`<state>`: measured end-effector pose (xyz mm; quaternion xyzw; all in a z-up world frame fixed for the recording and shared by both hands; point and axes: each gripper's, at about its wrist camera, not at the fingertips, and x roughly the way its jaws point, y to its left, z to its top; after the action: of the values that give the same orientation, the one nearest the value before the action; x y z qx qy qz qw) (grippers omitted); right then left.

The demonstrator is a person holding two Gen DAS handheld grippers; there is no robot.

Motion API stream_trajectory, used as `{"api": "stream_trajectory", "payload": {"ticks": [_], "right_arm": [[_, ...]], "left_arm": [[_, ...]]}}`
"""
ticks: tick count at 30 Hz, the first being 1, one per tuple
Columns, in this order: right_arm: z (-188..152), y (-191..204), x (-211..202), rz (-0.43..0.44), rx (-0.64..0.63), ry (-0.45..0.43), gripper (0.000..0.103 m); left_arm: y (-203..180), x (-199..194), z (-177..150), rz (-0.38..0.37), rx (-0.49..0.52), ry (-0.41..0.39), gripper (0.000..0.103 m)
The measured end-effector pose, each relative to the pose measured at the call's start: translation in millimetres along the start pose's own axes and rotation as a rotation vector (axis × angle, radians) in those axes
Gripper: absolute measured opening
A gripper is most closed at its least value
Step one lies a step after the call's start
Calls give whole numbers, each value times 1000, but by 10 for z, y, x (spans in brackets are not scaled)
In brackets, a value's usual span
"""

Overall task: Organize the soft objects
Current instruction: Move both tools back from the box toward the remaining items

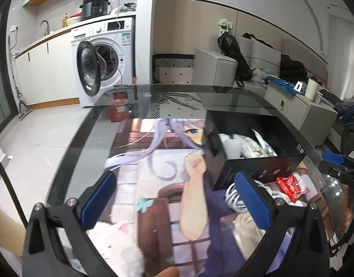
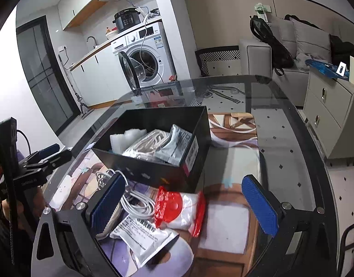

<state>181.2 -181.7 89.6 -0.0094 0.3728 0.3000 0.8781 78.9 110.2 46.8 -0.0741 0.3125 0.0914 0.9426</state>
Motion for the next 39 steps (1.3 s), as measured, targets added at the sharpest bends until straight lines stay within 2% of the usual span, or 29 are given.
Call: {"api": "stream_trajectory", "payload": {"ticks": [8,12,21,32,39], "right_arm": [[-71,40,-53,-6,-7,-1,103],[-130,31,-43,-17,-3,7,103],[-254,42,49,-23,-6,32,103],[-308,100,172,-10,-21,55,103],[-331,78,244,-20,-17,77,103]], "left_arm": [[251,-145,-85,65,-1,-6,103],[304,-115,-168,66,-12,19,103],[42,-27,-376,7,14,72,103],[-243,25,-495,-127,6,132,103],[-389,41,-527,-154,35,151,103]]}}
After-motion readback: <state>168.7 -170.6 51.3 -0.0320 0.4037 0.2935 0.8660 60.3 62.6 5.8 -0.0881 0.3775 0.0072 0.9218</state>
